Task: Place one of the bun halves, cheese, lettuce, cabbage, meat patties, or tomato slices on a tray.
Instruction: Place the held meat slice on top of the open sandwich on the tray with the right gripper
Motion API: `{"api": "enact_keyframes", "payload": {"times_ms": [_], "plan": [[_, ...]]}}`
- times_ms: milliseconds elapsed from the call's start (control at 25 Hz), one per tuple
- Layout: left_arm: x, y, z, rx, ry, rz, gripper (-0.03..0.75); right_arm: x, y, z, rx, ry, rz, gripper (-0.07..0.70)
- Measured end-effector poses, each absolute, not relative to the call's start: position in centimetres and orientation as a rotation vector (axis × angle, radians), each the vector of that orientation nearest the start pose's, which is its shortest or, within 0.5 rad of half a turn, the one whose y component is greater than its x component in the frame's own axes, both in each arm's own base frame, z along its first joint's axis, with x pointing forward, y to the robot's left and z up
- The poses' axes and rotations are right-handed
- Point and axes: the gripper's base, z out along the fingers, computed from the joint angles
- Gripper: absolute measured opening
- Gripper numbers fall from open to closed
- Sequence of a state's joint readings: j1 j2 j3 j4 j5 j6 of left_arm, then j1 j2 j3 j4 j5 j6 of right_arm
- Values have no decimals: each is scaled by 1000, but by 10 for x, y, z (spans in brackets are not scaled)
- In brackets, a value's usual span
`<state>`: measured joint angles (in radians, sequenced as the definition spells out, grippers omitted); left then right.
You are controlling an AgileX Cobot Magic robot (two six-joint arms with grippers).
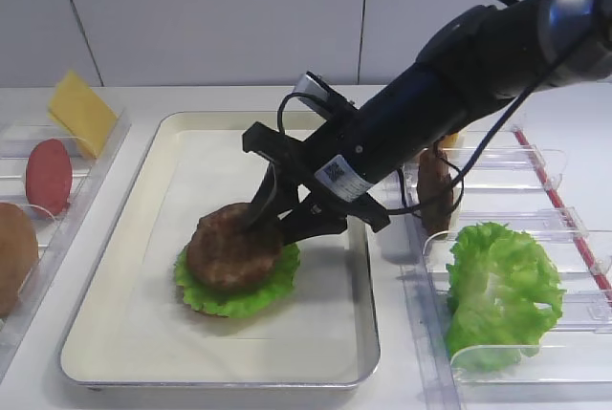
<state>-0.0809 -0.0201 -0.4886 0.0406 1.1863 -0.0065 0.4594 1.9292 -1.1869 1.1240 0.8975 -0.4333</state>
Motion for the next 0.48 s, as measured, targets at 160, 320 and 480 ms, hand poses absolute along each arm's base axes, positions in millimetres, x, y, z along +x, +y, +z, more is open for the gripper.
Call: {"api": "enact_keyframes", "payload": {"times_ms": [160,320,480], "plan": [[-12,4,264,75,2159,-1,328,307,223,180,-227,2873,1251,293],[-12,4,264,75,2159,-1,328,307,220,177,-229,2905,1200,293],[-12,4,264,75,2159,-1,328,306,220,177,-231,2913,1186,293]]}}
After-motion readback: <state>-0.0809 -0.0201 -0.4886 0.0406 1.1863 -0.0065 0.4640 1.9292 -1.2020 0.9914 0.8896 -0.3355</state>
